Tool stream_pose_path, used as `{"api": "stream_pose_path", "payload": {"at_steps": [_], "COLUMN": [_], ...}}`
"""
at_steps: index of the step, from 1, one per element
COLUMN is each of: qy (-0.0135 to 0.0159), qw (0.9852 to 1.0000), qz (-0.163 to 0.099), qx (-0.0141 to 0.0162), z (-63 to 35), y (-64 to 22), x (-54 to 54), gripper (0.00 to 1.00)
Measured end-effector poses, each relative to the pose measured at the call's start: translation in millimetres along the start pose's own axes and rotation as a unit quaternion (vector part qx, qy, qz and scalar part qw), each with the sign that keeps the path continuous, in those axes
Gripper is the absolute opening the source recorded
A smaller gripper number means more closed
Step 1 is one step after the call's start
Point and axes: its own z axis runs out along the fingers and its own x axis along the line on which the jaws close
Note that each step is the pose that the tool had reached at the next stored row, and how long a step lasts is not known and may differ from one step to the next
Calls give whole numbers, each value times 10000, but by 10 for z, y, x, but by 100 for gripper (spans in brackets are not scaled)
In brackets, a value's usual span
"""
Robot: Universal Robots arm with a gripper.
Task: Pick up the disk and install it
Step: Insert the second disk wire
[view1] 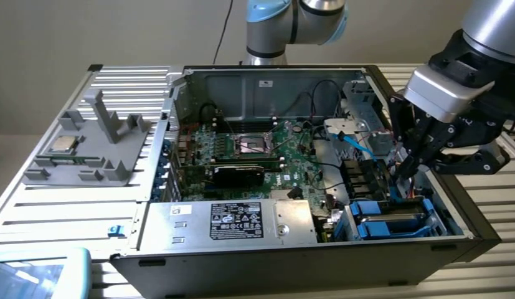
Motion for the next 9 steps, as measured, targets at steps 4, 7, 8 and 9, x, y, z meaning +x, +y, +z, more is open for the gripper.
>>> {"api": "stream_pose_path", "payload": {"at_steps": [4,7,8,9], "qy": [4,3,0,-3], "qw": [9993,9981,9975,9969], "qz": [-365,-616,-698,-776], "qx": [27,65,78,90], "z": [0,0,0,0], "y": [0,1,0,0], "x": [0,0,0,0], "gripper": [11,11,11,11]}}
